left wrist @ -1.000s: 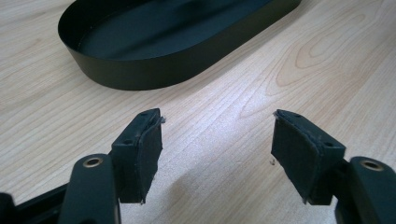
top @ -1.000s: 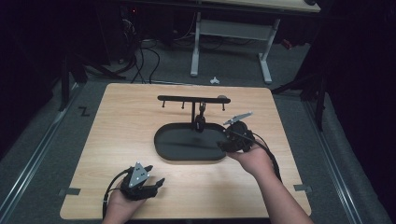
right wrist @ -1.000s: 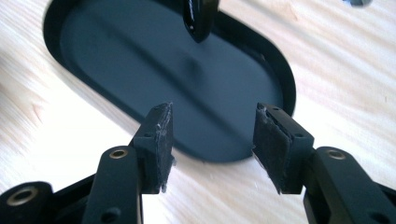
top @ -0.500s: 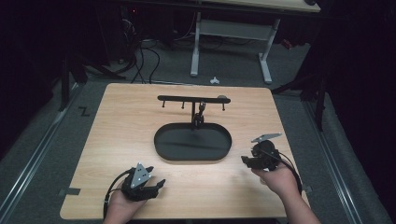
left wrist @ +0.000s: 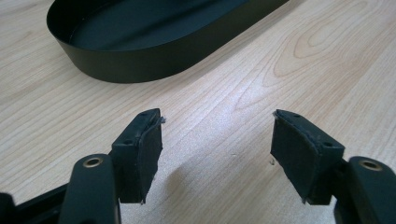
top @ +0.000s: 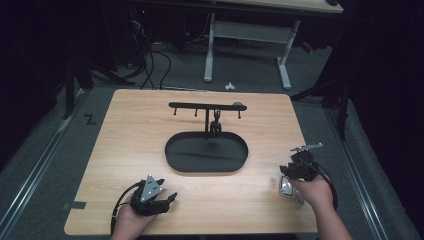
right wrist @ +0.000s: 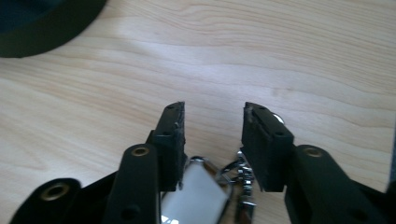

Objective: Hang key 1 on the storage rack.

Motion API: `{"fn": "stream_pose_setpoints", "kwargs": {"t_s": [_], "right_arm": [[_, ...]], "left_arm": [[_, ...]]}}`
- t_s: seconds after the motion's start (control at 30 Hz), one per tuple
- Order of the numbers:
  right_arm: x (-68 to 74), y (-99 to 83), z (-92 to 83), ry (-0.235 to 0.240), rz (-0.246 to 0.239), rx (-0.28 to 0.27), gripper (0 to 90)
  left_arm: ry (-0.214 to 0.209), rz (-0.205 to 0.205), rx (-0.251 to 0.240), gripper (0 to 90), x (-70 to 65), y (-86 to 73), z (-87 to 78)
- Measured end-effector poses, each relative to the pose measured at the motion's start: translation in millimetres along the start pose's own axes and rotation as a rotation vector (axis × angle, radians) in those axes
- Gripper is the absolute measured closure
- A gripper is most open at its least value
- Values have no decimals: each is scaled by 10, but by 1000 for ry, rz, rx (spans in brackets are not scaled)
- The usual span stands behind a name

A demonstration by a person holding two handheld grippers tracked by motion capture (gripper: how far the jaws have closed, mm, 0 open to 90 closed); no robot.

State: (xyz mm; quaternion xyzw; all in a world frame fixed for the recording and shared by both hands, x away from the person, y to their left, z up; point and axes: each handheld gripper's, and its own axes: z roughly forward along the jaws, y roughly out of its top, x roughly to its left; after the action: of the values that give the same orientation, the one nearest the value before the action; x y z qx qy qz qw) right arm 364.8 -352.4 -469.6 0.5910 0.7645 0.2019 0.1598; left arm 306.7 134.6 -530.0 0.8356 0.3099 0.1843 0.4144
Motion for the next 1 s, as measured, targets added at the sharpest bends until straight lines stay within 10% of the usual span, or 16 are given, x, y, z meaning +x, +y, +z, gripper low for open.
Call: {"fn": "stream_pose_setpoints", "kwargs": {"t_s": [0.2,0.53,1.0], "right_arm": [[-203,14,73,13,122,23,715],[-285,-48,229,-12,193,79,650],[-141,-88,241,-1,88,118,751]], "left_arm": [[1,1,0,342,0,0,-4],[1,1,-4,343,6,-4,-13],[0,7,-2,344,-3,5,-2]]}}
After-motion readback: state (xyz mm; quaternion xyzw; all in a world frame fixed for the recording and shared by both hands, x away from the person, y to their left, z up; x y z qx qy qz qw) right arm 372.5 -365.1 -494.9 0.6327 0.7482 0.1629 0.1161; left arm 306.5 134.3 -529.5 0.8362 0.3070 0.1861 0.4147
